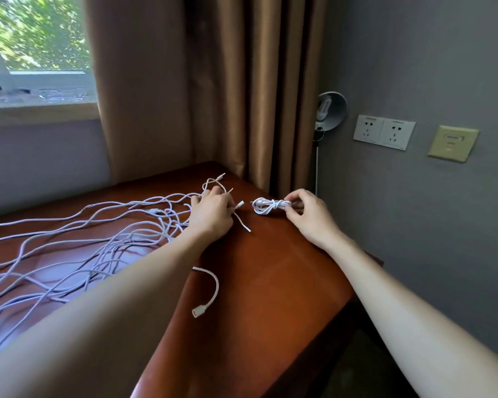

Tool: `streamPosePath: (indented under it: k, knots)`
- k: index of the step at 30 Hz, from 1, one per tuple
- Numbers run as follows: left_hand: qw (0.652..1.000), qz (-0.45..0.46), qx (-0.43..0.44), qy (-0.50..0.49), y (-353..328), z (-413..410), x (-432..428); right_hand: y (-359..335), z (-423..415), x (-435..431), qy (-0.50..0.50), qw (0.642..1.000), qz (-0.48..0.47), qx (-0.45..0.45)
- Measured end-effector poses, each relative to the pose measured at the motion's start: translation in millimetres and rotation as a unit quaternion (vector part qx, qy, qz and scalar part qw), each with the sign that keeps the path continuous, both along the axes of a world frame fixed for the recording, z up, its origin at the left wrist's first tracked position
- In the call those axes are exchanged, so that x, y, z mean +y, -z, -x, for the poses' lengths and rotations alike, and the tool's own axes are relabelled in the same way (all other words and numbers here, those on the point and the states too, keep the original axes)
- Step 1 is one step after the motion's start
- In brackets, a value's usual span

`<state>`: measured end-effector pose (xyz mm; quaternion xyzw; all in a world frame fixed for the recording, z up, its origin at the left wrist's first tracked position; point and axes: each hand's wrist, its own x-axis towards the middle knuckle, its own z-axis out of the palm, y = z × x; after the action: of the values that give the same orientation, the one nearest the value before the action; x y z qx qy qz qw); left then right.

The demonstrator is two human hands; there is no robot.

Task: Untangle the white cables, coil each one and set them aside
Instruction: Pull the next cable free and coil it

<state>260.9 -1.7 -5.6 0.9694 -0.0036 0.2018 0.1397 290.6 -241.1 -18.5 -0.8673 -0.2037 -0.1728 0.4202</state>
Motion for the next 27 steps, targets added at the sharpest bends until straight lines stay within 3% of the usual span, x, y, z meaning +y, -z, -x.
streamPosePath:
  k: [15, 23, 27]
  knots:
    - [0.998, 0.028, -0.055, 0.026, -3.0, 2.5, -5.5, -4.8, 2.4, 9.4, -0.014, 0.997, 0.064, 0.03]
    - [0.994, 0.062, -0.067, 0.057, -8.2, 16.2, -2.8, -30.7, 10.6, 30.2, -0.03, 0.995, 0.068, -0.066]
    - [0.986, 0.107, -0.085, 0.091, -13.3, 29.8, 3.1, -45.2, 28.1, 51.8, -0.069, 0.995, 0.061, -0.044]
